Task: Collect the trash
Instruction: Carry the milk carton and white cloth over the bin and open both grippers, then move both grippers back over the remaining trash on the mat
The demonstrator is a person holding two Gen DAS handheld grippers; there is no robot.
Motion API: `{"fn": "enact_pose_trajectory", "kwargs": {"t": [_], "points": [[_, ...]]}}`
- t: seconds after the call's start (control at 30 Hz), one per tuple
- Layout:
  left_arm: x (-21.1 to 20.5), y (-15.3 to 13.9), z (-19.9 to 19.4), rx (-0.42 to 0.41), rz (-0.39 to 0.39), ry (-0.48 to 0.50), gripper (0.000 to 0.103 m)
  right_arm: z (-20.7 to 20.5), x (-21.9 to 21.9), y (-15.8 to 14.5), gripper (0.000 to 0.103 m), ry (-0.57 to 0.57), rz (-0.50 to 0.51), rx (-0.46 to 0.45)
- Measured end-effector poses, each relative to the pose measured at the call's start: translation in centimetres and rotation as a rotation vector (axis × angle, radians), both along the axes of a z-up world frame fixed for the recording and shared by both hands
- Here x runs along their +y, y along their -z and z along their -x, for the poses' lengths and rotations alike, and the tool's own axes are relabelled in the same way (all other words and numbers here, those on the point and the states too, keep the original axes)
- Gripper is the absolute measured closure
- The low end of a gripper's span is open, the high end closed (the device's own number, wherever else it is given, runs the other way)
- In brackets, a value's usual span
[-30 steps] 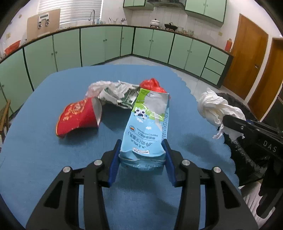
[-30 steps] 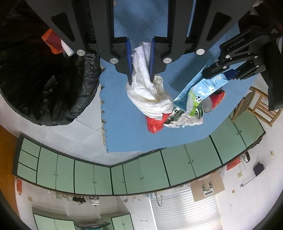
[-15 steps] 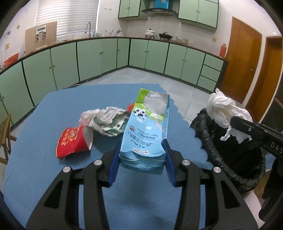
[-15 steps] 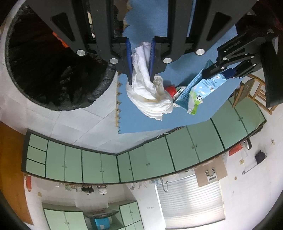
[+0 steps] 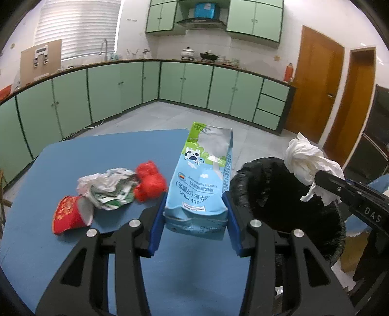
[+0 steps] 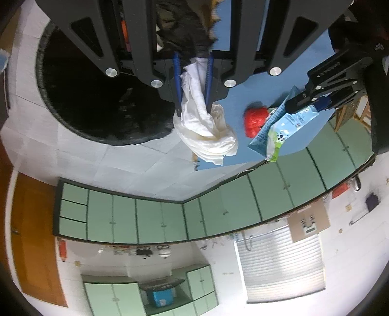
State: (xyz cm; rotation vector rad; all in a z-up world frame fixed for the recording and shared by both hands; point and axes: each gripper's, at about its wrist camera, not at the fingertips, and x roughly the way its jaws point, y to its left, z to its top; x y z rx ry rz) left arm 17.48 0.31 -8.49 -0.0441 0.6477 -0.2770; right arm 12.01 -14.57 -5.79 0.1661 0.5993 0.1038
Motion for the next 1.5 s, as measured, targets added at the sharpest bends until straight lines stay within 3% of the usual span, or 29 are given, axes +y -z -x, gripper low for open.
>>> {"fn": "enact_pose_trajectory", "kwargs": {"t": [0.63,1.2,1.3,1.33,1.37,1.43,1.5], "points": [[-11.0,-0.2,-0.3,-0.033,0.019,0.215,0.060,4.0,-8.7,0.0,0.087,0.226,0.016,-0.018],[-18.7,5.2,-3.7,0.087,-0.034,0.306,0.060,2.2,-15.3,6.7,0.085,0.308,-0.020,0.132],[-19.3,5.7,-4.4,0.114,-0.030,0.318,0.058,2.0,-15.8,7.5,0.076,0.309,-0.022,0.148],[-19.4,5.9,-4.7,0.128,-0.024,0.321,0.056,1.9,-15.9,7.8,0.069,0.310,-0.018,0.157],[-19.4,5.9,-4.8,0.135,-0.016,0.325,0.049,1.9,-16.0,7.9,0.062,0.312,-0.015,0.162],[-19.2,5.8,-4.9,0.133,-0.003,0.330,0.042,1.9,-16.2,8.1,0.056,0.322,-0.006,0.170],[-18.8,5.5,-4.9,0.119,0.000,0.328,0.039,2.2,-16.0,8.1,0.044,0.333,-0.001,0.173]]}}
